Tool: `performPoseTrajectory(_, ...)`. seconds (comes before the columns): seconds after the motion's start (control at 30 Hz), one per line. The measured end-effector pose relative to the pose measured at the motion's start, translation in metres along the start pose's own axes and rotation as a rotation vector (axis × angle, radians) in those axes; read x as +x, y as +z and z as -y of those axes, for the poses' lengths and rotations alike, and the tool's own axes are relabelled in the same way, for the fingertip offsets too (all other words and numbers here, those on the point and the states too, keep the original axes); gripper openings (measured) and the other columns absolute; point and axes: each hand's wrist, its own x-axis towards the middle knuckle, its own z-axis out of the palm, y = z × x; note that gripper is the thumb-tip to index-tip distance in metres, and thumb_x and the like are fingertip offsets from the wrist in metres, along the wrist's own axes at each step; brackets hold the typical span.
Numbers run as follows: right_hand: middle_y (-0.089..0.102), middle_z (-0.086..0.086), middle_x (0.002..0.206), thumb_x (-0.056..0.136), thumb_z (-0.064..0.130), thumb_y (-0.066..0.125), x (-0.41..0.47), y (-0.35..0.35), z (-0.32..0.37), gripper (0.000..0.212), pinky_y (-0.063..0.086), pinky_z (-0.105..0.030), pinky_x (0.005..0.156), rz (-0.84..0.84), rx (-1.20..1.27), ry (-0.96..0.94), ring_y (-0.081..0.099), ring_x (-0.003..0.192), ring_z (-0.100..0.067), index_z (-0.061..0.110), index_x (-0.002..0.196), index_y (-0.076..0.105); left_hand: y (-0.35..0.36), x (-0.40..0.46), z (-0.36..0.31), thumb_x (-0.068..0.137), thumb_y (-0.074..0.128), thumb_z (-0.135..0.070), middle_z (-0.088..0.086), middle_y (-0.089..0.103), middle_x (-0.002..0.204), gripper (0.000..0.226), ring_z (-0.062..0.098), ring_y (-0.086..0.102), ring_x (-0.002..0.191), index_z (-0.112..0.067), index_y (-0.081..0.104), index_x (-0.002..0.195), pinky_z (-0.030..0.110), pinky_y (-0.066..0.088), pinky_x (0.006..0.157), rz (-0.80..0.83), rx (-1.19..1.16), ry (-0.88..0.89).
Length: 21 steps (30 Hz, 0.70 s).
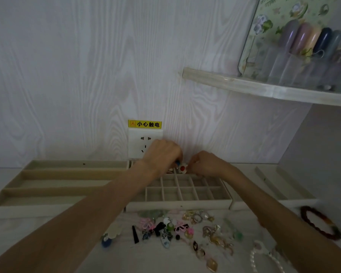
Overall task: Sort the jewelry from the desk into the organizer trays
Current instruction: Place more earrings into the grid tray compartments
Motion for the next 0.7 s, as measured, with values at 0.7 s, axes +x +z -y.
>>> performPoseTrajectory(0.7, 0.057, 0.006, 0.130, 0.089, 0.010, 0.043, -0.008, 0.008, -0.015, 0.045, 0.050, -0.029, 0.081, -0.130, -0.402, -0.220, 0.059, 0.099, -0.016, 0.040, 0.117, 0.062, -0.001, 0.014, -0.016, 0.084, 0.066, -0.020, 0.005, 0.066, 0.112, 0.020, 0.025, 0.061, 0.105, -0.020, 0.069, 0.103, 0.031, 0.045, 0.081, 0.093, -0.011, -0.156)
